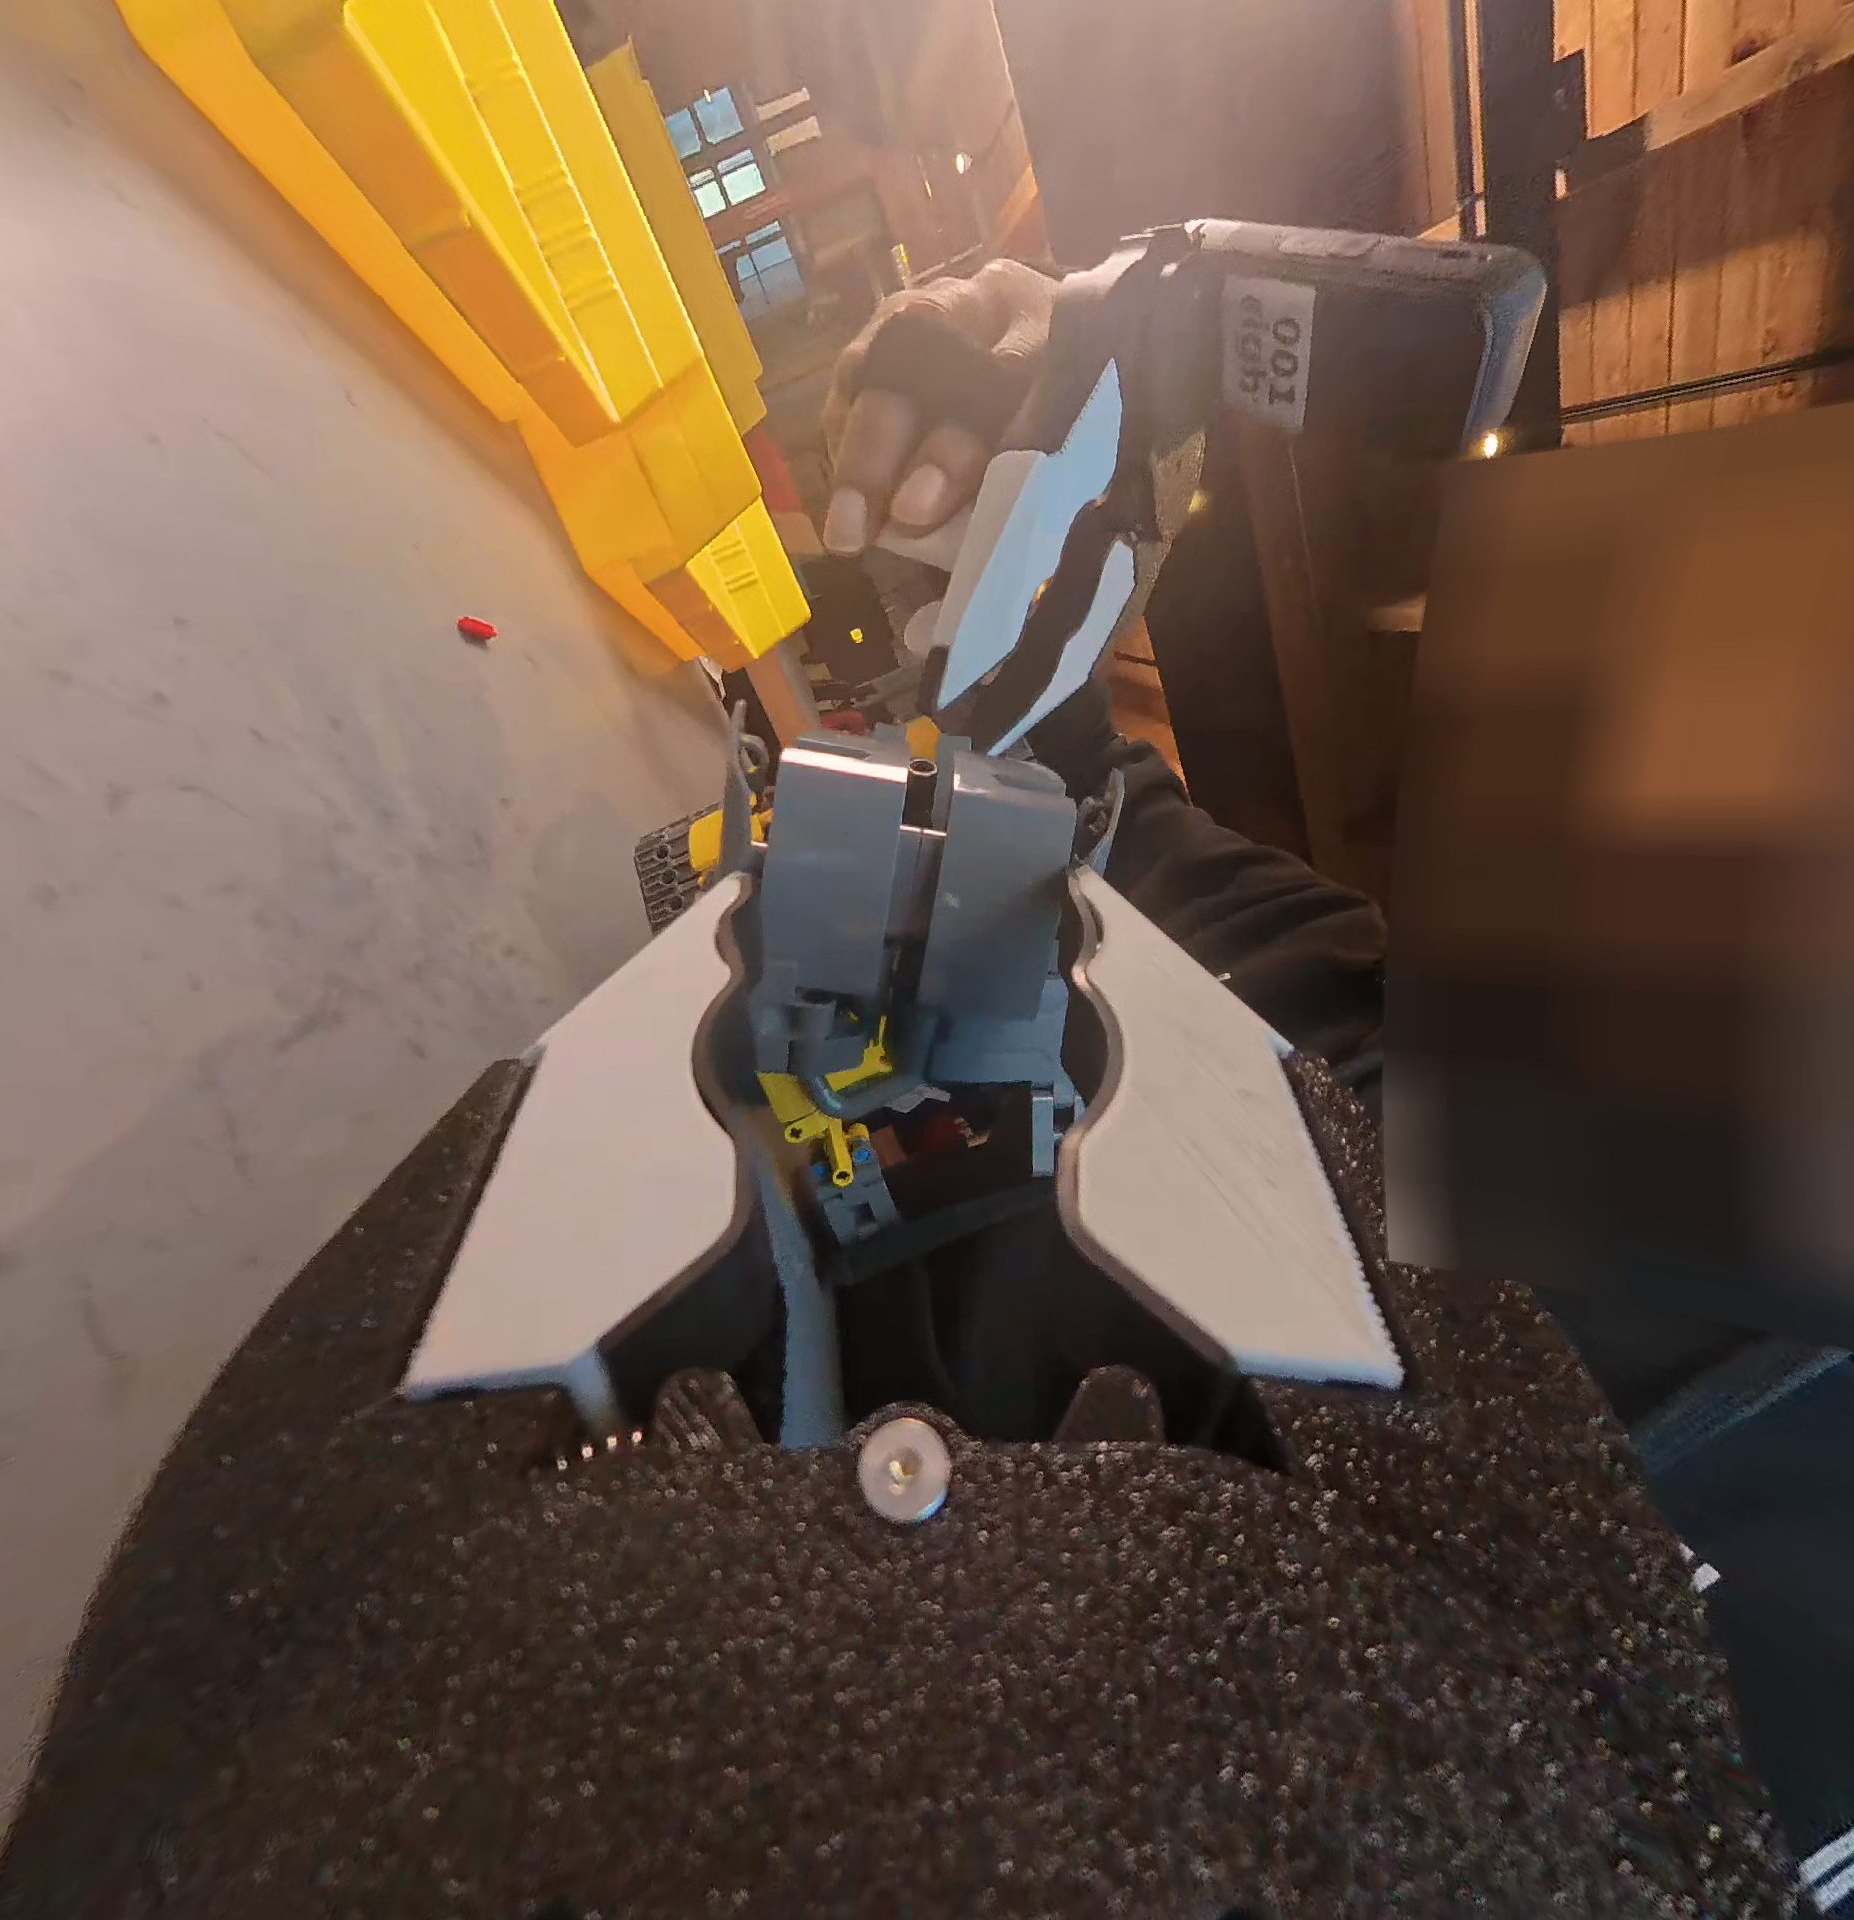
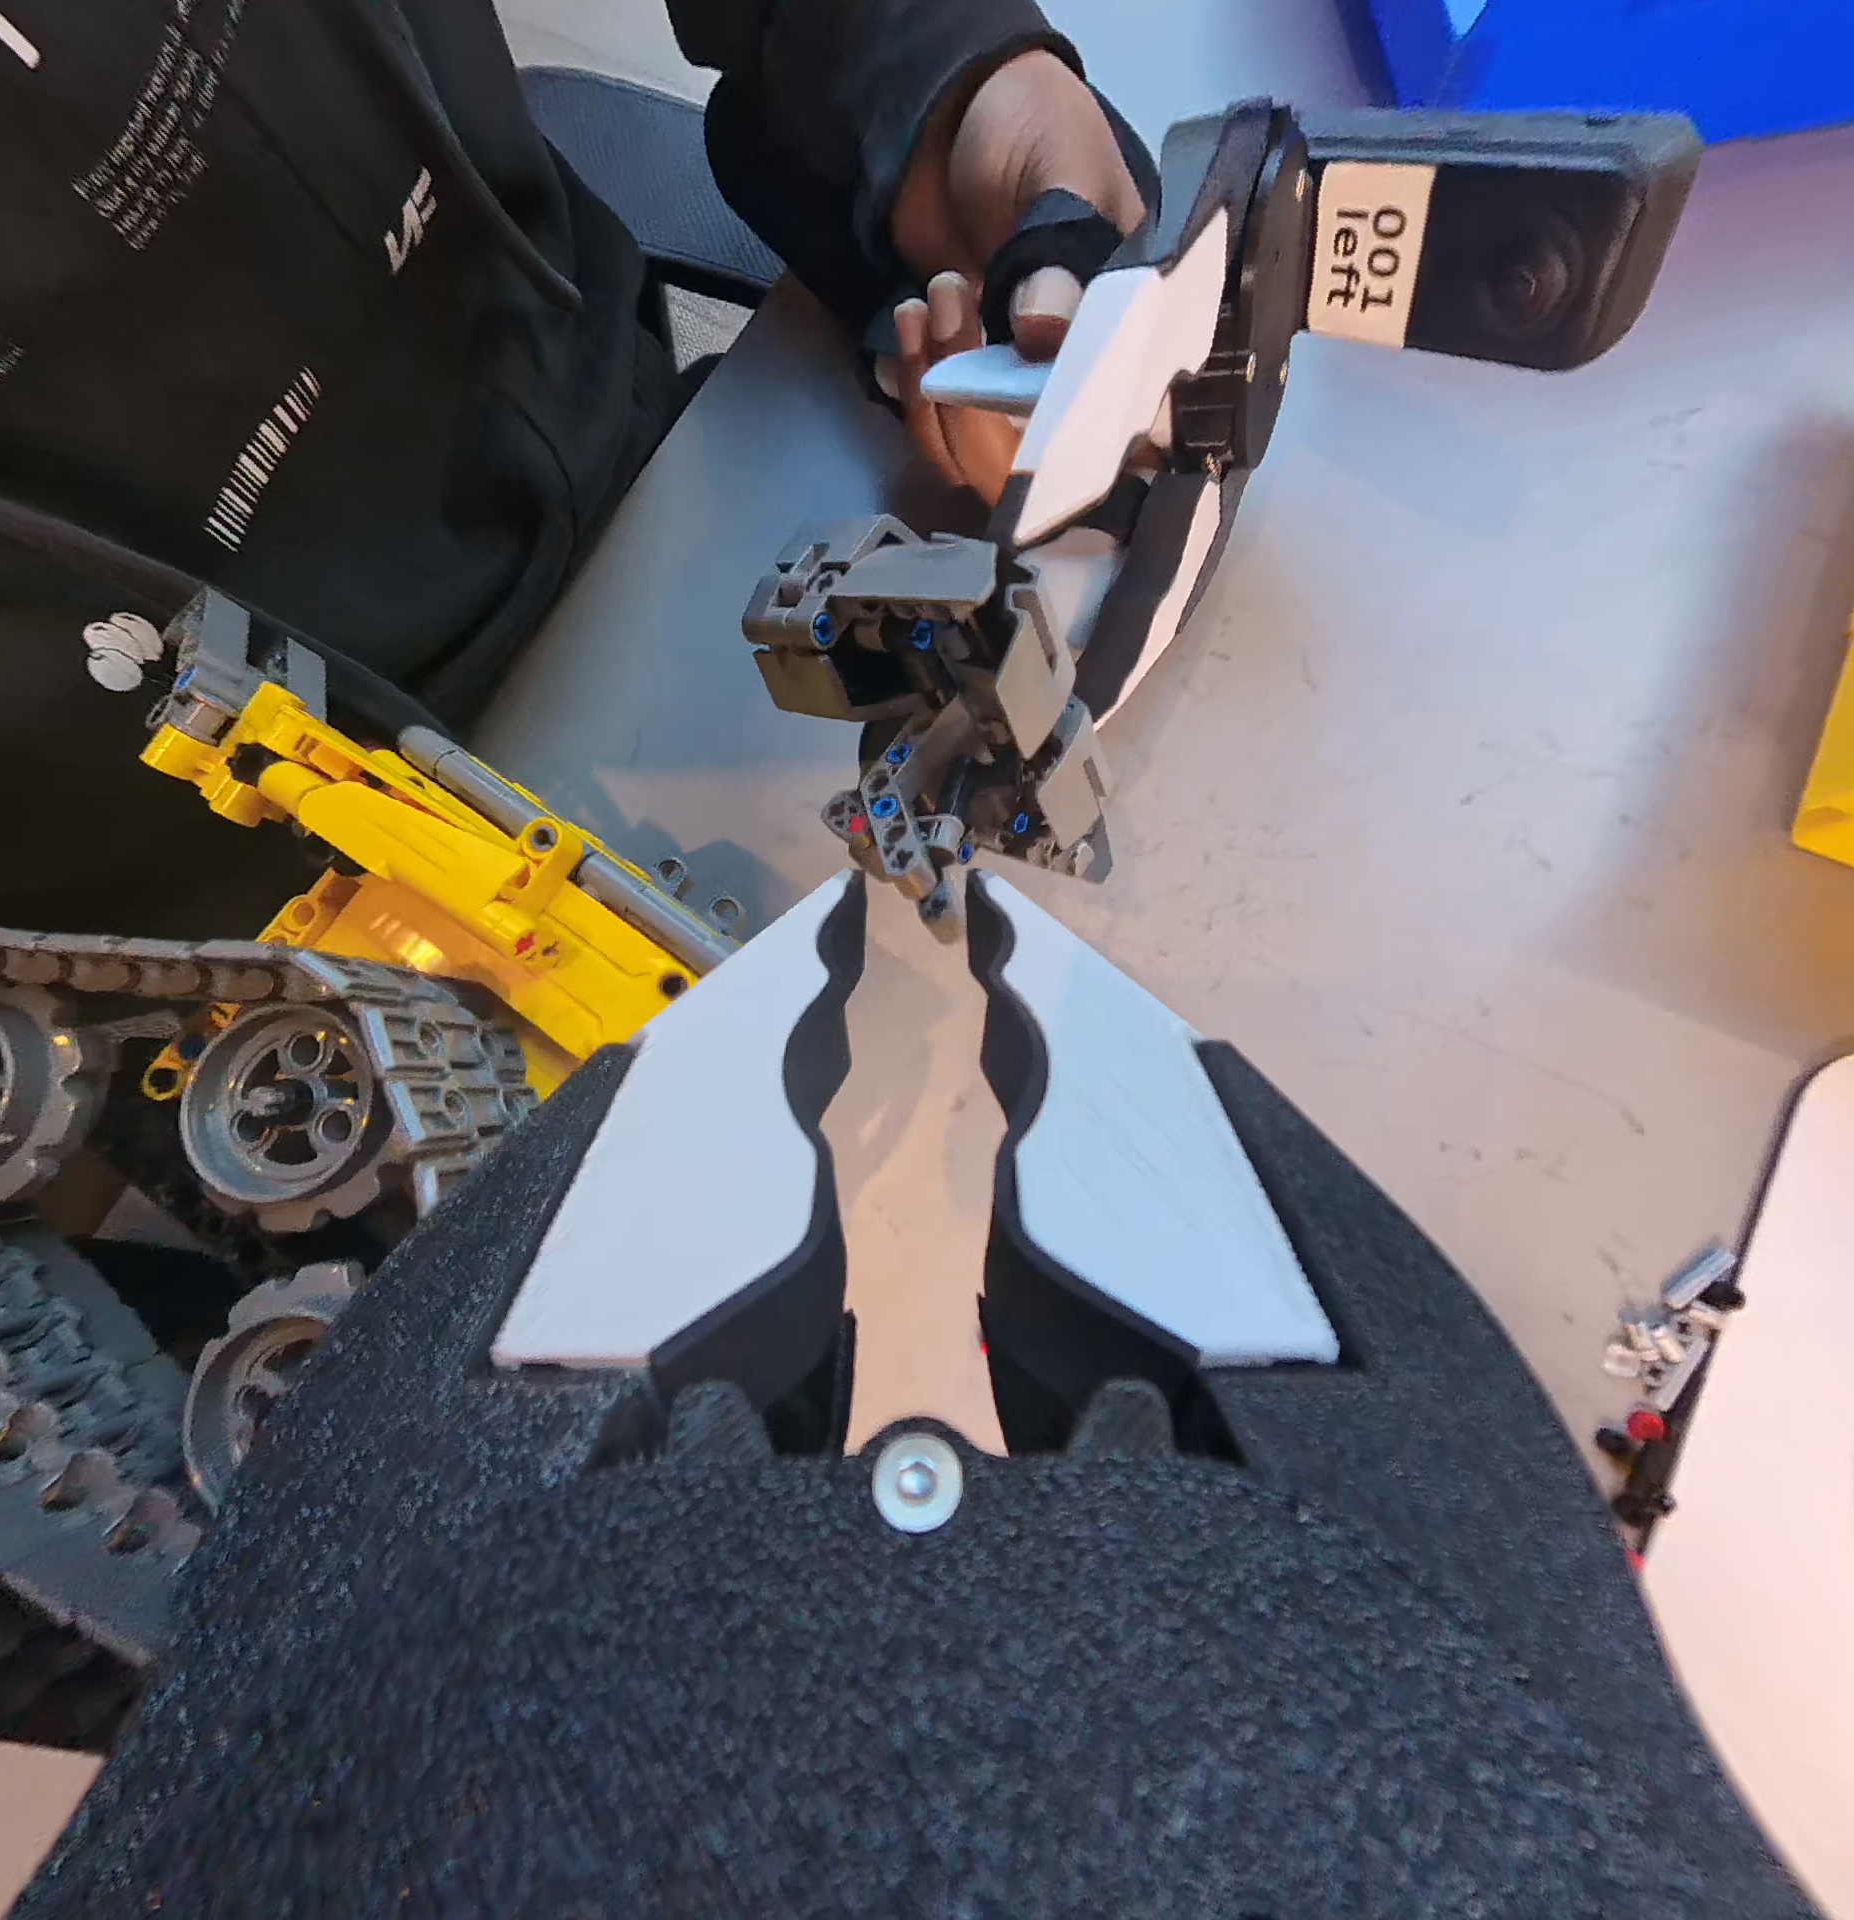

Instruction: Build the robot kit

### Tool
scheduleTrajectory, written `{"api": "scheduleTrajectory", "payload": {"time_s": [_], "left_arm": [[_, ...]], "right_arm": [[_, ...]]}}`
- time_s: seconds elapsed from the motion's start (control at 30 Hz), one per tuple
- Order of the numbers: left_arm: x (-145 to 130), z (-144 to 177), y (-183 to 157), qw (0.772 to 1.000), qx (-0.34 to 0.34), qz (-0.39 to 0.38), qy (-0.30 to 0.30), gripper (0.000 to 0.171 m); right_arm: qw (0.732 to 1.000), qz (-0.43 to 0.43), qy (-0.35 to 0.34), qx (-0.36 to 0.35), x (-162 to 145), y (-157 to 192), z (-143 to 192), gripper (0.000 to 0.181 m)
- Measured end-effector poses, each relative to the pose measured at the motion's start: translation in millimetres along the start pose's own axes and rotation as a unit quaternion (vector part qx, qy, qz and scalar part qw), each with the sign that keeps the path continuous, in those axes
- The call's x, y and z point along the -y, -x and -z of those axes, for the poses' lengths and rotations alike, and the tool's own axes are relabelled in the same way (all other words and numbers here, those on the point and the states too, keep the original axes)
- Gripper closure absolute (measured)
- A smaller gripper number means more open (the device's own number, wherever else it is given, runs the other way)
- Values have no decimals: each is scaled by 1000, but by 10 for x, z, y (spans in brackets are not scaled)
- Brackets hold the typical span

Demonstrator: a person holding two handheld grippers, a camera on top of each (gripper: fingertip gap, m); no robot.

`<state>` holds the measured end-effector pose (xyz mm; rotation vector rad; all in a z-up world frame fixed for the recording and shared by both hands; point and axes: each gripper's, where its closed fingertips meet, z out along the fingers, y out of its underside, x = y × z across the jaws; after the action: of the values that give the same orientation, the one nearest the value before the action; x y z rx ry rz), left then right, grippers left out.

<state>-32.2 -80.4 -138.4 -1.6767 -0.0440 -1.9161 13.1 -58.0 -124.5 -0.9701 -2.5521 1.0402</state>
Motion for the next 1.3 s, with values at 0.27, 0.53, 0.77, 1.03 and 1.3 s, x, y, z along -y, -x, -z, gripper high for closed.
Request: {"api": "scheduleTrajectory", "payload": {"time_s": [0.27, 0.53, 0.77, 1.03, 1.3], "left_arm": [[10, -32, -80, 1000, -16, 9, -13, 116], [20, -53, -269, 999, -26, -39, -10, 106], [-4, -195, -359, 996, -26, -86, 7, 83], [-51, -389, -214, 998, -33, -54, 31, 73], [50, -535, -387, 993, -118, -22, 20, 68]], "right_arm": [[999, 35, 11, -16, 44, 43, -66, 169], [997, 10, -69, -39, 174, 24, 56, 170], [986, -20, -156, -55, 231, 29, 153, 174], [970, -38, -226, -78, 152, 39, 204, 177], [942, -28, -319, -98, 278, -7, 381, 177]]}}
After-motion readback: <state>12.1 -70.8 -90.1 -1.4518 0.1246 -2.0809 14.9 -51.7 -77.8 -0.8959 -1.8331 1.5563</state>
